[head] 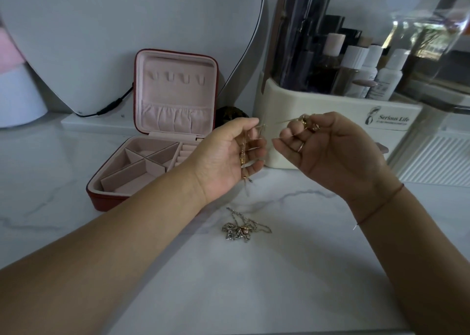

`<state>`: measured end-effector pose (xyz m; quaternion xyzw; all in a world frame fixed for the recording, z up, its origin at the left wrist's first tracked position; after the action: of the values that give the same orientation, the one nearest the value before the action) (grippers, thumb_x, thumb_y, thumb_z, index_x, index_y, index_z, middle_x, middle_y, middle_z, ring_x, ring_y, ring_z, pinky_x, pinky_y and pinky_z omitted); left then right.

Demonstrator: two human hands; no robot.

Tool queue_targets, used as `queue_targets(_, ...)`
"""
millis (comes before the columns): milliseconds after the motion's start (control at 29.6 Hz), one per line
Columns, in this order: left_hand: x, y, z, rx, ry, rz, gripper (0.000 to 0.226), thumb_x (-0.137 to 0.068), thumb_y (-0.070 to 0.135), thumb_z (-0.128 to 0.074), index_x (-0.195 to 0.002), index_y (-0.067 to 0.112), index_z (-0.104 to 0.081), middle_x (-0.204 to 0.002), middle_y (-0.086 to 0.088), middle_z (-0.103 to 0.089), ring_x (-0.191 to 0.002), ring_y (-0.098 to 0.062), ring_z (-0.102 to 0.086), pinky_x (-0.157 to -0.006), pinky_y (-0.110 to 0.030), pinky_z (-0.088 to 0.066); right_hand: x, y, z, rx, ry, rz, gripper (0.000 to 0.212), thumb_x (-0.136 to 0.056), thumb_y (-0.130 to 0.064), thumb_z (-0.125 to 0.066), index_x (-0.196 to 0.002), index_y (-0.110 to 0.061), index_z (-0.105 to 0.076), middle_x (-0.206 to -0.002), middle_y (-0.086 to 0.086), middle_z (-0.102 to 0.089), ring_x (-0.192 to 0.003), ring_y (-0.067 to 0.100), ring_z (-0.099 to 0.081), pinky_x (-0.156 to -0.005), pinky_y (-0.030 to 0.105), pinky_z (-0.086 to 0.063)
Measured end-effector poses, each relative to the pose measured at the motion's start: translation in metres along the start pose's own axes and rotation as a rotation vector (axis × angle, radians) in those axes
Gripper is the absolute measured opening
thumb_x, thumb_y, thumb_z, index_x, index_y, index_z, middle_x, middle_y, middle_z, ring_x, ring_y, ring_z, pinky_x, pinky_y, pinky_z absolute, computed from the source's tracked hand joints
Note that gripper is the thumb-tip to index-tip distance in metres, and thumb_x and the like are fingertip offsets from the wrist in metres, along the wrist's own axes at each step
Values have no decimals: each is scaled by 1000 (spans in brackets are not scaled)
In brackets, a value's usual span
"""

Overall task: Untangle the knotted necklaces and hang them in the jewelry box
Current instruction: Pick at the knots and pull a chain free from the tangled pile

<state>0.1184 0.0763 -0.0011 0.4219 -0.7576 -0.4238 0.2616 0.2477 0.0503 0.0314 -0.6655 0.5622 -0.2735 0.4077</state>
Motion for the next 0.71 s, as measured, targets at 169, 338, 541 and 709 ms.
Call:
queue_targets(169, 3, -1, -9, 66, -61, 4, 21, -74, 32, -63, -60, 17, -56, -75, -1, -59, -70, -14, -58, -79, -31, -47, 1, 5, -6, 55, -88, -63, 13, -87, -18, -45, -75, -16, -46, -55, -7, -34, -48, 6, -35, -45, 17, -39)
queue_targets(338, 3, 1, -13, 135, -118, -33, 13, -76, 26, -62, -69, 16, -58, -71, -1, -65, -67, -14, -64, -75, -29, -54, 2, 6, 3, 352, -26, -79, 17, -88, -20, -50, -73, -18, -42, -51, -8, -26, -43, 5, -20, -37, 15, -24)
queue_targets(541, -2, -1, 4, 88, 47, -45, 18, -82, 31, -66, -69, 18, -62, -66, 2, -64, -63, -10, -62, -68, -25, -54, 5, 1, 9, 517, 35, -80, 23, -84, -24, -56, -66, -19, -43, -47, -8, -26, -37, 4, -18, -37, 18, -13)
queue_targets(709, -2, 4, 6, 119, 51, -30, 44, -87, 44, -58, -51, 22, -49, -66, 2, -61, -66, -13, -62, -79, -30, -51, 7, -1, 9, 669, 57, -39, 14, -76, -26, -61, -75, -15, -53, -49, -4, -25, -41, 6, -18, -40, 18, -15)
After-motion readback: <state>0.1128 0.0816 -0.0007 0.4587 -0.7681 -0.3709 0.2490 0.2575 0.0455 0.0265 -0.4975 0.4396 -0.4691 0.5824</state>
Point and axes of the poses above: each hand's wrist, its own x-axis away from the middle knuckle, its own z-axis out of the back of the hand, y = z × x, the point moved 6 cm from there along -x, towards the middle knuckle
